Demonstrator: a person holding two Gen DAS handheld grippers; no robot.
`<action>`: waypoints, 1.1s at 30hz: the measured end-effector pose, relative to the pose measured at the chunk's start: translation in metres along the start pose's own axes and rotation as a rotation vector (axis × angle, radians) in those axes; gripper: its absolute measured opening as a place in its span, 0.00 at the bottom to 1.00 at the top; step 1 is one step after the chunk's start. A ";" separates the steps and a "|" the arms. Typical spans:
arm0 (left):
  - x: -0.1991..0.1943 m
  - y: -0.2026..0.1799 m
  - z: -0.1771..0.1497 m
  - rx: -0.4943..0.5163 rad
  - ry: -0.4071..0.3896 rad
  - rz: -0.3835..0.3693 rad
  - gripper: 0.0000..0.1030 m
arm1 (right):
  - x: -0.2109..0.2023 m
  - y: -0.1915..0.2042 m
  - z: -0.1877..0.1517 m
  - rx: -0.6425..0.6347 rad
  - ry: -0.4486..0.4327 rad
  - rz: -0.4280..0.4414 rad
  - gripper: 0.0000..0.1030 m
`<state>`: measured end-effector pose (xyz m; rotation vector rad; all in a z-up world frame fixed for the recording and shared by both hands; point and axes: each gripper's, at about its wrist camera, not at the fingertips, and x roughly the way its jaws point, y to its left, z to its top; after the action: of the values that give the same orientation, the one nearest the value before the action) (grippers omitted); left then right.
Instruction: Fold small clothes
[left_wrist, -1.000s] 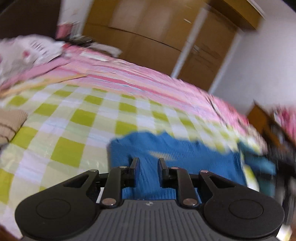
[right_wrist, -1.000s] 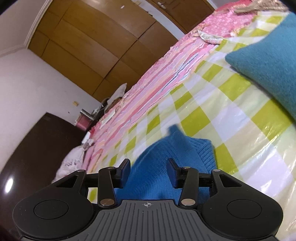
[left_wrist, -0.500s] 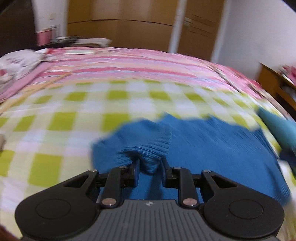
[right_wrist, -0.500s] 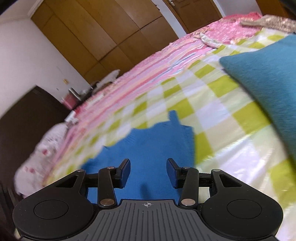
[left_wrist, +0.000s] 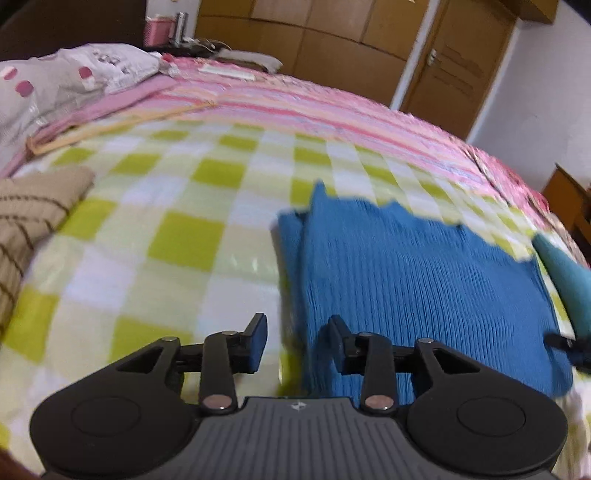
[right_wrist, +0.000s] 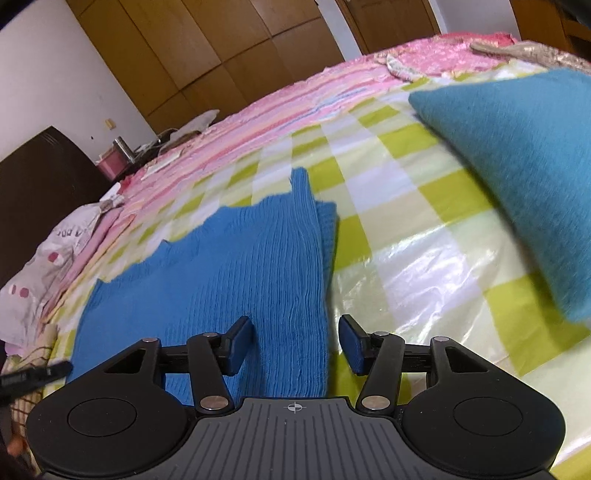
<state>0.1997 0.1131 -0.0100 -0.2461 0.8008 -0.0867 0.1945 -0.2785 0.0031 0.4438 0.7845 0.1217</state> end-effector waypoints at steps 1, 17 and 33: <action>0.001 -0.001 -0.004 0.001 0.009 -0.002 0.41 | -0.001 0.001 0.000 0.002 0.004 0.010 0.52; 0.006 -0.007 -0.017 -0.020 0.059 -0.086 0.40 | 0.002 0.007 -0.004 0.042 0.066 0.061 0.33; -0.028 -0.012 -0.042 0.012 0.126 -0.181 0.16 | -0.046 -0.007 -0.029 0.044 0.138 0.122 0.13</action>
<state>0.1507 0.0980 -0.0155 -0.3037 0.9018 -0.2791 0.1411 -0.2870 0.0117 0.5289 0.8972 0.2518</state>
